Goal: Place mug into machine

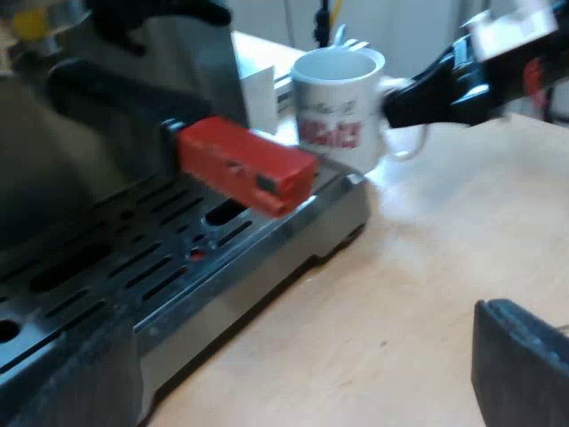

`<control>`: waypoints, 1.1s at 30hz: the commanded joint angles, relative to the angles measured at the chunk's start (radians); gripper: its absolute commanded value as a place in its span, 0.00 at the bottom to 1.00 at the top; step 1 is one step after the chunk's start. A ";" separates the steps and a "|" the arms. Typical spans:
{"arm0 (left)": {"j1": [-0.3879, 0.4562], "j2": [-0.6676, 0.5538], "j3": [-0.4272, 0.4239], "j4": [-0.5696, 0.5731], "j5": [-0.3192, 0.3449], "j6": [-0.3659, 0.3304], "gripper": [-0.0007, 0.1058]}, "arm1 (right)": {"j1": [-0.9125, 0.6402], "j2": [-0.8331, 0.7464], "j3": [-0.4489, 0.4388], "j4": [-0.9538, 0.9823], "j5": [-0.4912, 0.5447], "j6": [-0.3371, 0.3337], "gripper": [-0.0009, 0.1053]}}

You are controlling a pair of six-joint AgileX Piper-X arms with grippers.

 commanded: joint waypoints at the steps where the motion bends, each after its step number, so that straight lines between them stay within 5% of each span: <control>1: -0.005 0.001 -0.004 -0.012 -0.024 -0.002 0.73 | 0.001 -0.073 -0.007 0.038 0.001 -0.044 0.01; 10: -0.005 0.001 -0.004 -0.012 -0.069 -0.002 0.73 | 0.001 -0.508 -0.007 0.425 0.019 -0.058 0.01; 18: -0.005 0.001 -0.001 -0.013 -0.079 -0.002 0.73 | 0.001 -0.785 -0.007 0.717 -0.161 -0.059 0.01; 25: -0.005 0.042 0.011 -0.025 -0.218 -0.002 0.73 | 0.001 -0.803 -0.007 0.710 -0.302 -0.037 0.01; 33: -0.005 0.201 0.054 -0.202 -0.227 -0.002 0.73 | 0.092 -0.701 -0.007 0.579 -0.276 -0.030 0.01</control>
